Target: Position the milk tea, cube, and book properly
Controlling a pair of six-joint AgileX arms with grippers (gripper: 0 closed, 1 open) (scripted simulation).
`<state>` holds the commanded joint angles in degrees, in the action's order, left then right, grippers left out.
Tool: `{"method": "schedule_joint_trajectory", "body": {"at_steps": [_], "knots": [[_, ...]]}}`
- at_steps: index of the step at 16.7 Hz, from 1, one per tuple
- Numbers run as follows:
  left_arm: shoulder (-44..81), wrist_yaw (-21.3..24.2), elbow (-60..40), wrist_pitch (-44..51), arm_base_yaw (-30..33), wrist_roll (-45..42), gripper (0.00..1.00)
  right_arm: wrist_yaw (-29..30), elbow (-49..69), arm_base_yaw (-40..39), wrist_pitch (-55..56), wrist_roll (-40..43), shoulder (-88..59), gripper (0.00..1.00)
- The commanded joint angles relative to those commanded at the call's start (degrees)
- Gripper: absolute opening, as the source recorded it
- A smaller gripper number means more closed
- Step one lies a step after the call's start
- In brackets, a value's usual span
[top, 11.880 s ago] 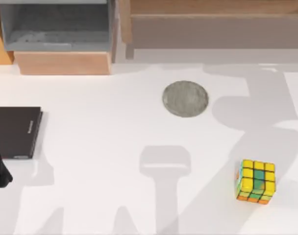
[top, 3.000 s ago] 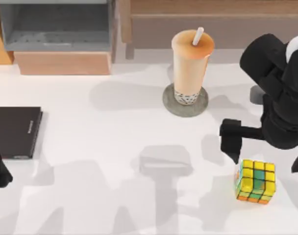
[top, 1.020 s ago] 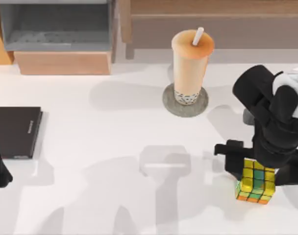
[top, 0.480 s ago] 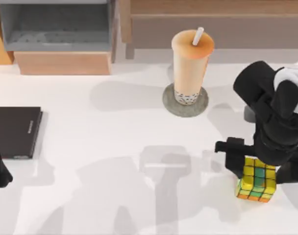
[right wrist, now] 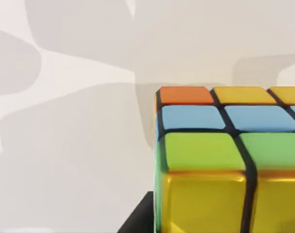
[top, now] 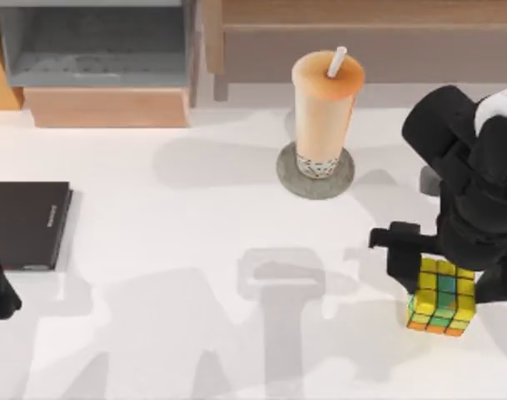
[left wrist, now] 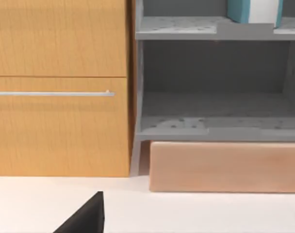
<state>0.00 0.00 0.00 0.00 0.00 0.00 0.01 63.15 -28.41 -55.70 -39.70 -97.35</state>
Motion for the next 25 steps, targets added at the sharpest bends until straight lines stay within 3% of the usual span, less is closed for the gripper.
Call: {"method": "schedule_joint_trajectory", "body": {"at_steps": [3,7,15,19,25], "knots": [[0.0,0.0,0.0,0.0,0.0,0.0,1.00,-0.1,2.0,3.8,3.8,1.3,1.2,0.00],[0.0,0.0,0.0,0.0,0.0,0.0,1.00,-1.3,6.6,15.6,17.4,7.1,4.4,0.00],[0.0,0.0,0.0,0.0,0.0,0.0,1.00,-10.1,15.5,40.1,53.9,30.0,11.1,0.00],[0.0,0.0,0.0,0.0,0.0,0.0,1.00,-14.6,18.5,44.4,62.1,38.0,9.1,0.00],[0.0,0.0,0.0,0.0,0.0,0.0,1.00,-15.0,18.9,44.6,62.6,38.7,8.9,0.00]]}}
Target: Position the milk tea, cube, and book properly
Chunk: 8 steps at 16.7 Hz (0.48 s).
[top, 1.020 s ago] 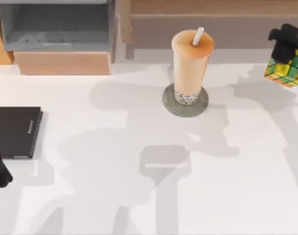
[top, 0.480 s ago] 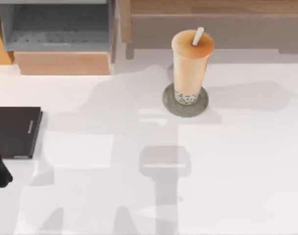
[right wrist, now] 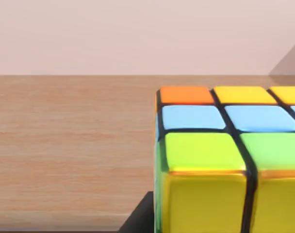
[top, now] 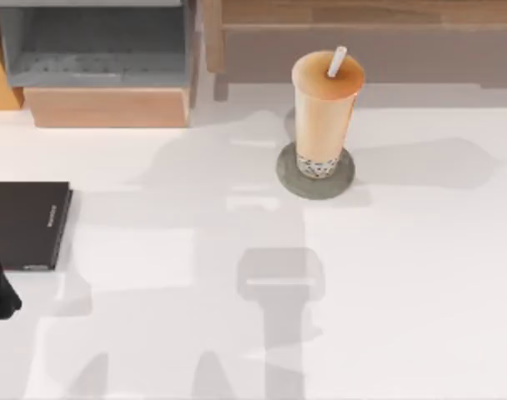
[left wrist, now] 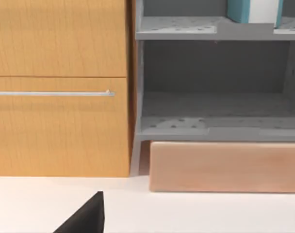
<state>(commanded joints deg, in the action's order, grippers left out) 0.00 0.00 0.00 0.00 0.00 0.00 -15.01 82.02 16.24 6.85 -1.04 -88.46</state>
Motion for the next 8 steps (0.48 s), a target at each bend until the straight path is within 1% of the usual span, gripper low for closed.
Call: {"method": "schedule_joint_trajectory", "body": {"at_steps": [4,8], "knots": [[0.0,0.0,0.0,0.0,0.0,0.0,1.00,-1.3,5.5,3.1,0.0,1.0,-2.3,0.00],[0.0,0.0,0.0,0.0,0.0,0.0,1.00,-0.5,13.5,1.0,0.0,0.8,-9.4,0.00]]}}
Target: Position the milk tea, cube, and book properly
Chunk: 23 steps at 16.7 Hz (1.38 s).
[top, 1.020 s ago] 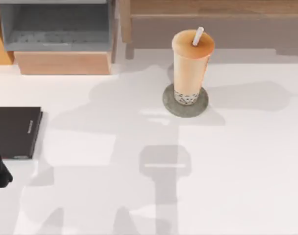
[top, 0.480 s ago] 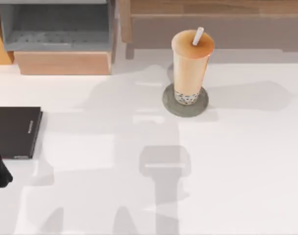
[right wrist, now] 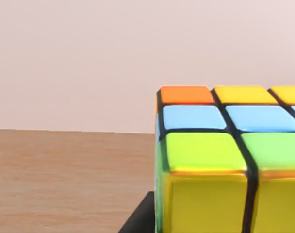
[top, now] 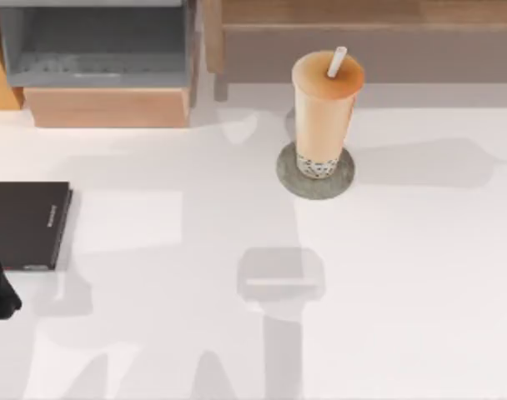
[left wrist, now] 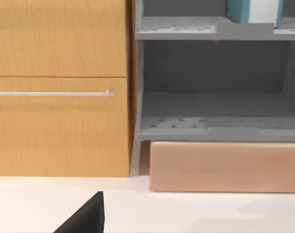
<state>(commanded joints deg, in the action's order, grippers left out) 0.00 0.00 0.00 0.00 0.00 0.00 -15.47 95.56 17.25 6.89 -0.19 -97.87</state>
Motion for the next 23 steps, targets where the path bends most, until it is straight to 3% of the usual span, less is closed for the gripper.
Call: {"method": "schedule_joint_trajectory", "body": {"at_steps": [5,10,23], "knots": [[0.0,0.0,0.0,0.0,0.0,0.0,1.00,3.4,11.5,-3.9,-3.1,-0.6,-11.9,0.00],[0.0,0.0,0.0,0.0,0.0,0.0,1.00,4.2,12.6,-4.3,-3.9,-0.6,-12.9,0.00],[0.0,0.0,0.0,0.0,0.0,0.0,1.00,4.2,12.6,-4.3,-3.9,-0.6,-12.9,0.98]]}}
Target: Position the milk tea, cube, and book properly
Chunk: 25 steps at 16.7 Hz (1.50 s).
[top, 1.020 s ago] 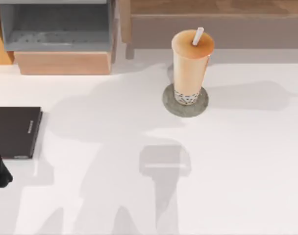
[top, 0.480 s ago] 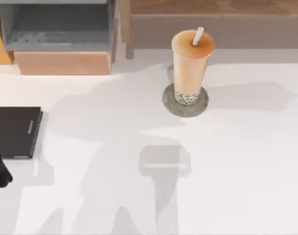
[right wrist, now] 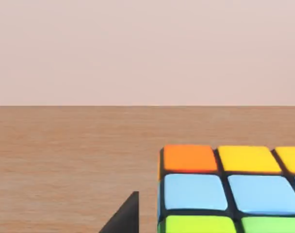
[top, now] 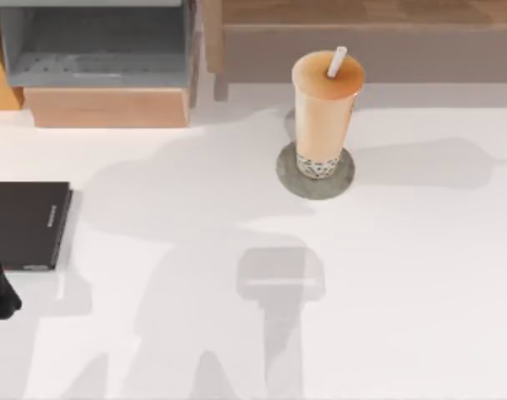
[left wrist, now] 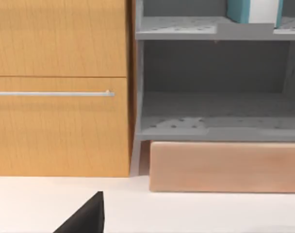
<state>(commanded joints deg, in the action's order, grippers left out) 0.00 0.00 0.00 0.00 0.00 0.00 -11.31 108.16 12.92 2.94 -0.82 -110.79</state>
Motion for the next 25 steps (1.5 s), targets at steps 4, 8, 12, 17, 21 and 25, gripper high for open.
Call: {"method": "schedule_joint_trajectory", "body": {"at_steps": [4,8,12,17,21,25], "knots": [[0.0,0.0,0.0,0.0,0.0,0.0,1.00,0.0,0.0,0.0,0.0,0.0,0.0,1.00],[0.0,0.0,0.0,0.0,0.0,0.0,1.00,0.0,0.0,0.0,0.0,0.0,0.0,1.00],[0.0,0.0,0.0,0.0,0.0,0.0,1.00,-0.1,-2.3,0.5,0.5,-0.1,1.9,1.00],[0.0,0.0,0.0,0.0,0.0,0.0,1.00,-0.9,-9.2,0.9,2.2,0.0,7.1,1.00],[0.0,0.0,0.0,0.0,0.0,0.0,1.00,-0.9,-9.1,0.7,2.2,0.0,6.9,1.00],[0.0,0.0,0.0,0.0,0.0,0.0,1.00,0.0,-14.1,0.0,1.9,-0.1,11.9,1.00]]}}
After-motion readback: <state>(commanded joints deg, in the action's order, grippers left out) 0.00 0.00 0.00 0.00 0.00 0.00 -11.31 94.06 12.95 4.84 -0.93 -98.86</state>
